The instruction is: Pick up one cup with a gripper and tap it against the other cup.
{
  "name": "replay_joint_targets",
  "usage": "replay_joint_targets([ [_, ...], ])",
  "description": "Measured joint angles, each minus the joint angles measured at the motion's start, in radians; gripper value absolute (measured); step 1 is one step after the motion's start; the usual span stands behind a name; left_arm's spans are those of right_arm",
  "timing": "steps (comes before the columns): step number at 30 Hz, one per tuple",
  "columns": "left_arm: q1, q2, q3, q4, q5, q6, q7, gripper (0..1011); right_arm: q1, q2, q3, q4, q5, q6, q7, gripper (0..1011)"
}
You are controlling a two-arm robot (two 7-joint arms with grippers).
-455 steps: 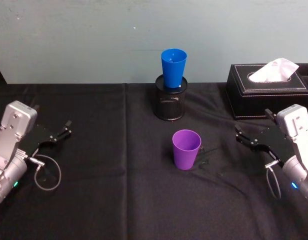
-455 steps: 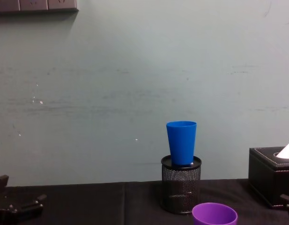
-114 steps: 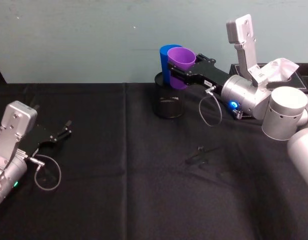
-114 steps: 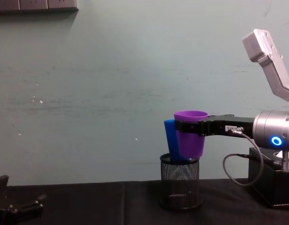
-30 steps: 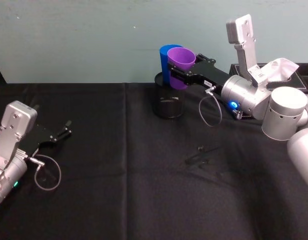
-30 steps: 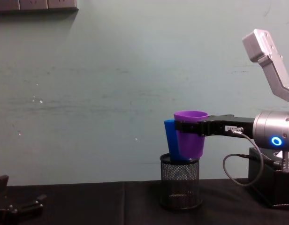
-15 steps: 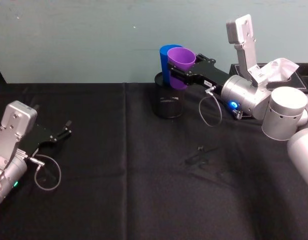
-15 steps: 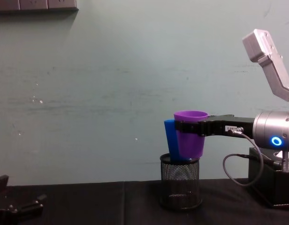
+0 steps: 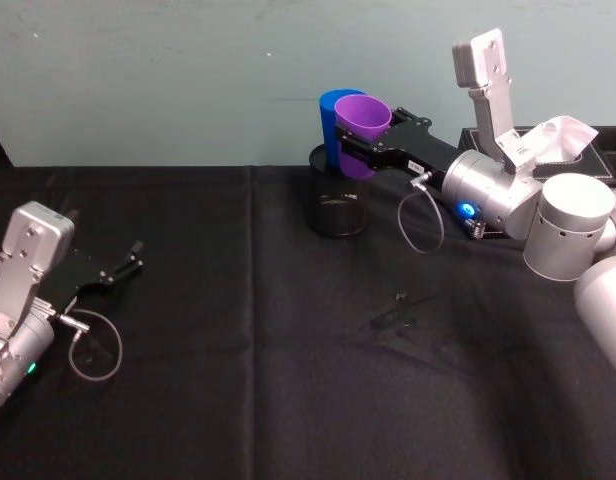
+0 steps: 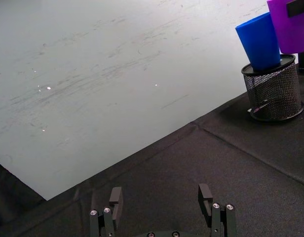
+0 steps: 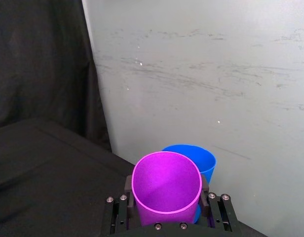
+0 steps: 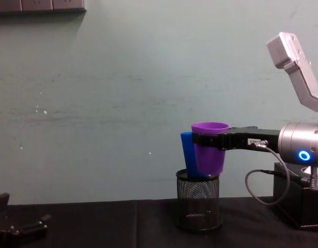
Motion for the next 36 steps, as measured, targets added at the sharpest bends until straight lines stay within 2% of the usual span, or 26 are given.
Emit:
replay_joint_targets([
  [17, 0.0, 0.0, 0.0, 0.0, 0.0, 0.0, 0.0, 1000, 0.0, 0.0, 0.0, 0.0, 0.0, 0.0, 0.0, 726],
  [21, 0.0, 0.0, 0.0, 0.0, 0.0, 0.0, 0.0, 1000, -0.011, 0.007, 0.003, -0.019, 0.006, -0.001, 0.016, 726],
  [28, 0.0, 0.0, 0.0, 0.0, 0.0, 0.0, 0.0, 1000, -0.057, 0.038, 0.01, -0.103, 0.031, 0.02, 0.034, 728],
  [36, 0.0, 0.0, 0.0, 0.0, 0.0, 0.0, 0.0, 1000, -0.178, 0.116, 0.016, -0.293, 0.086, 0.083, 0.052, 728],
])
